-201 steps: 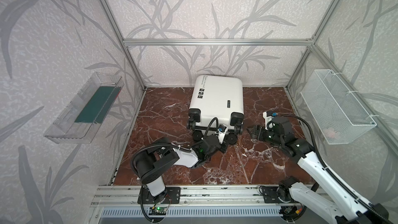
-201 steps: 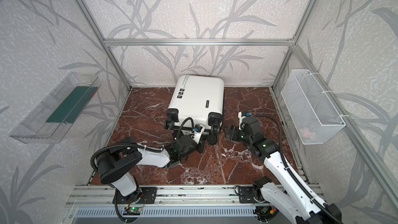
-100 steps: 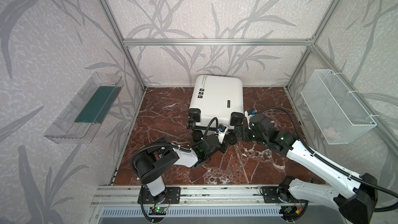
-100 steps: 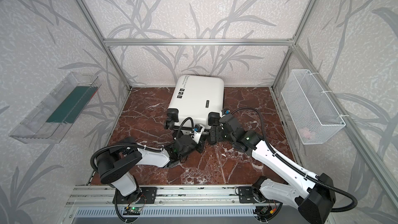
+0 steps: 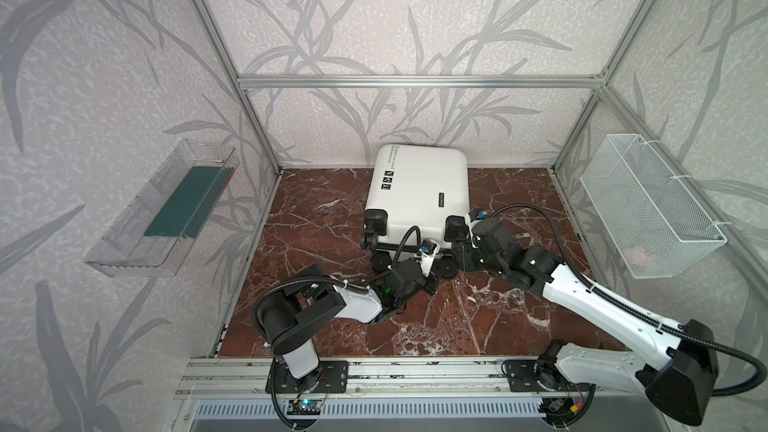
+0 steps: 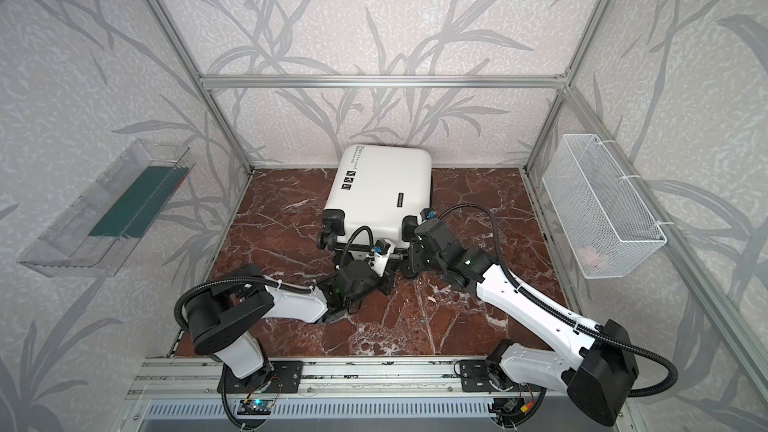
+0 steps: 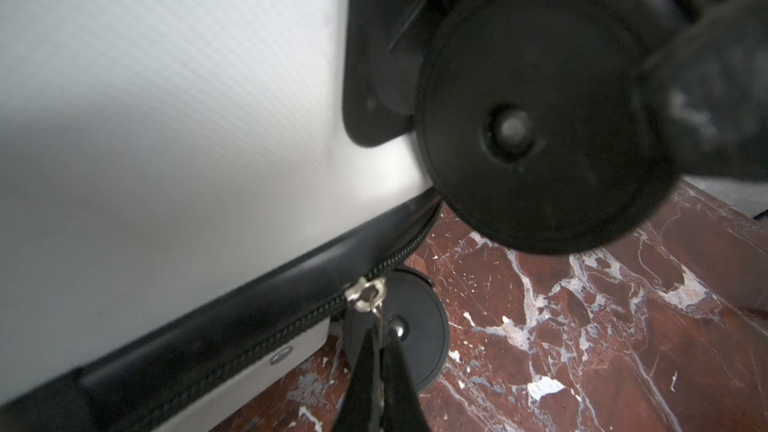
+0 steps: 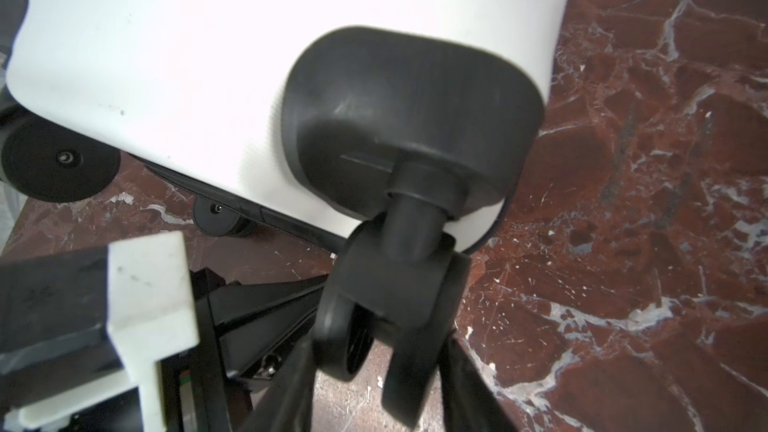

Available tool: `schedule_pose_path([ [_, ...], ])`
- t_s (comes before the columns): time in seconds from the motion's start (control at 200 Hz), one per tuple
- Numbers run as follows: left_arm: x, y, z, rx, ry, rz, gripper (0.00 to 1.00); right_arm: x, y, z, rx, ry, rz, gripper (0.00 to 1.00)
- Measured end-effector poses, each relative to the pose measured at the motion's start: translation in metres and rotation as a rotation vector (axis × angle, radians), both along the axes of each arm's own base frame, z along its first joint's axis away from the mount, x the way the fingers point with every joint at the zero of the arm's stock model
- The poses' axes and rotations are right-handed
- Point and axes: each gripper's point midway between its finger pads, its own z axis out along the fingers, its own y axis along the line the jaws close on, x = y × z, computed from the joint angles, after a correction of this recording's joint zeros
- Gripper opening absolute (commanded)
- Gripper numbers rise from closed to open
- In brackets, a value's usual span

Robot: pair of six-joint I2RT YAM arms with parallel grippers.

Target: Pack the luggage

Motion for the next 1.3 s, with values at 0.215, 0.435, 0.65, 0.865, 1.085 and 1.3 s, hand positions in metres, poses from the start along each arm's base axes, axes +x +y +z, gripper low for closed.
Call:
schedule_pose_path([
  [0.215, 0.003, 0.003, 0.008, -0.017, -0.015, 0.008, 0.0, -0.003, -0.001, 0.01, -0.003, -0.006, 0.013, 0.0],
  [0.435, -0.002, 0.007, 0.013, -0.003, -0.022, -0.004, 0.0, 0.001, 0.011, 0.026, 0.033, -0.05, 0.044, 0.33],
  [0.65, -0.002, 0.007, 0.014, -0.006, -0.024, -0.004, 0.0, 0.002, 0.002, 0.034, 0.033, -0.09, 0.015, 0.76],
  [0.865, -0.002, 0.007, 0.014, -0.011, -0.027, -0.004, 0.0, 0.002, -0.008, 0.05, 0.057, -0.132, -0.002, 0.84],
  [1.085, -0.002, 0.007, 0.015, -0.013, -0.028, -0.004, 0.0, 0.001, -0.006, 0.028, 0.028, -0.083, 0.003, 0.87],
  [1.3, -0.002, 0.007, 0.015, -0.015, -0.03, -0.005, 0.0, 0.008, 0.001, 0.006, -0.009, -0.038, 0.007, 0.85],
])
